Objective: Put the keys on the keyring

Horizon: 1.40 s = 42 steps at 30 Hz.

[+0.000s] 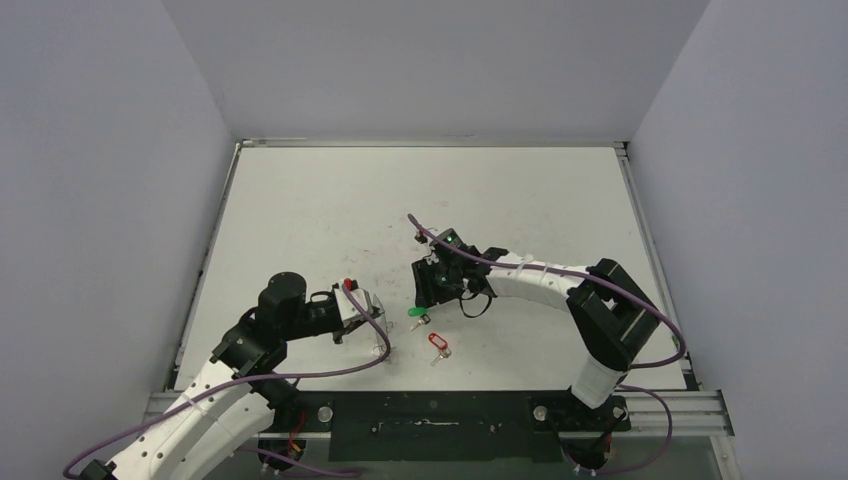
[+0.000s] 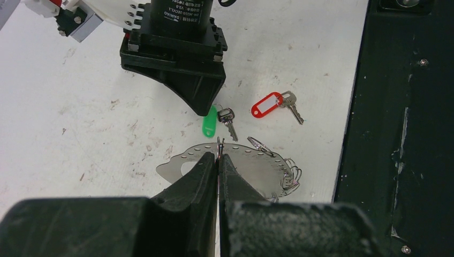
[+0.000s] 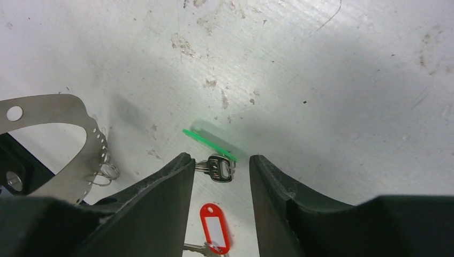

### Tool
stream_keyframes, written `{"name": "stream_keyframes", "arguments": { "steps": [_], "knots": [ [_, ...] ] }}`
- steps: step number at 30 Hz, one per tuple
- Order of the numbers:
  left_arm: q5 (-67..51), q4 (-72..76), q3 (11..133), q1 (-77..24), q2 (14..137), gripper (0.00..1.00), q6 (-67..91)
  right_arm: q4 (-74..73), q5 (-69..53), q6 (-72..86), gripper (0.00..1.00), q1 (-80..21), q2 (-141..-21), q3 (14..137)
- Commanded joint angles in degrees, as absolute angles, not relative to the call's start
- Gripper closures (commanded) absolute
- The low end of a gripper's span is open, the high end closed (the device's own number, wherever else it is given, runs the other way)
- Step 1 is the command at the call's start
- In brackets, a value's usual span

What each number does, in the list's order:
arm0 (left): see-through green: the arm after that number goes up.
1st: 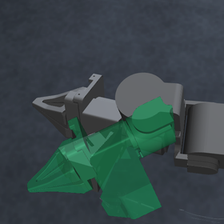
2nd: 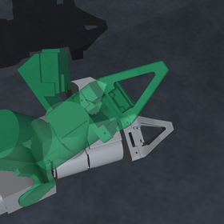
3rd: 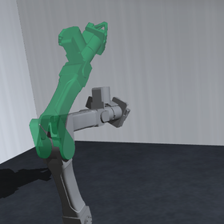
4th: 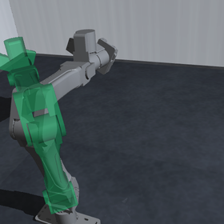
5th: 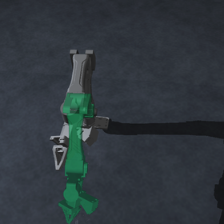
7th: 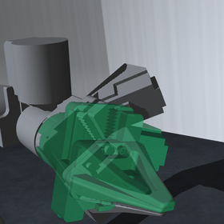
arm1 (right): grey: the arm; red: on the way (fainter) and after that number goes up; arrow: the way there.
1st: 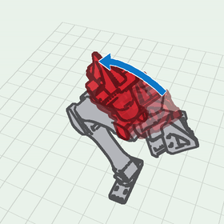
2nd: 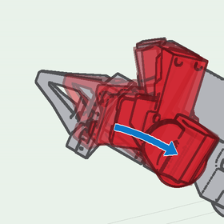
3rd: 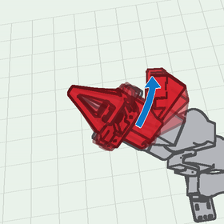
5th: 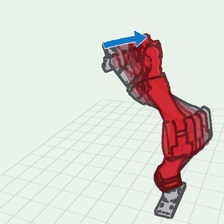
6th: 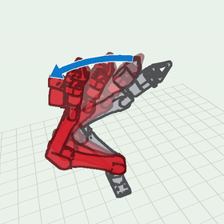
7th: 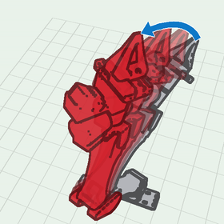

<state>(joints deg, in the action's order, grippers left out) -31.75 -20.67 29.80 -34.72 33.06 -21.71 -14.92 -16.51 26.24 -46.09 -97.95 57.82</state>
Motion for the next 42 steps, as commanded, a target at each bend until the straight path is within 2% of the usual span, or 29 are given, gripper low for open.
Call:
{"name": "stream_keyframes", "arguments": {
  "steps": [1, 6, 12, 24, 29, 38, 40, 42],
  "knots": [
    [-32.34, -22.02, 30.57, -34.37, 33.05, 1.0, -22.57, -16.13, -13.36, 25.75, 0.56, -45.56, -95.45, 58.9],
    [-32.34, -22.26, 30.58, -34.37, 33.13, 1.0, -22.68, -15.03, -15.34, 26.34, 0.59, -44.79, -92.76, 54.3],
    [-32.51, -22.32, 30.67, -34.37, 33.39, 1.0, -22.85, -6.92, -22.52, 31.18, 0.63, -42.08, -92.4, 48.09],
    [-32.7, -22.25, 30.59, -34.37, 33.37, 1.0, -22.75, 2.91, -28.87, 35.97, 0.65, -40.44, -96.83, 46.85],
    [-32.7, -22.24, 30.56, -34.37, 33.49, 1.0, -22.71, 3.49, -29.48, 36.38, 0.76, -40.43, -97.73, 46.8],
    [-32.7, -22.33, 30.59, -34.36, 33.75, 1.0, -22.85, 3.15, -29.45, 36.56, 0.81, -40.43, -97.82, 46.66],
    [-32.7, -22.37, 30.56, -34.37, 33.58, 1.0, -22.85, 2.2, -29.13, 36.17, 0.81, -40.43, -97.74, 46.88],
    [-32.7, -22.33, 30.59, -34.37, 33.44, 1.0, -22.85, 1.03, -28.54, 35.6, 0.77, -40.43, -97.47, 46.93]
  ]
}}
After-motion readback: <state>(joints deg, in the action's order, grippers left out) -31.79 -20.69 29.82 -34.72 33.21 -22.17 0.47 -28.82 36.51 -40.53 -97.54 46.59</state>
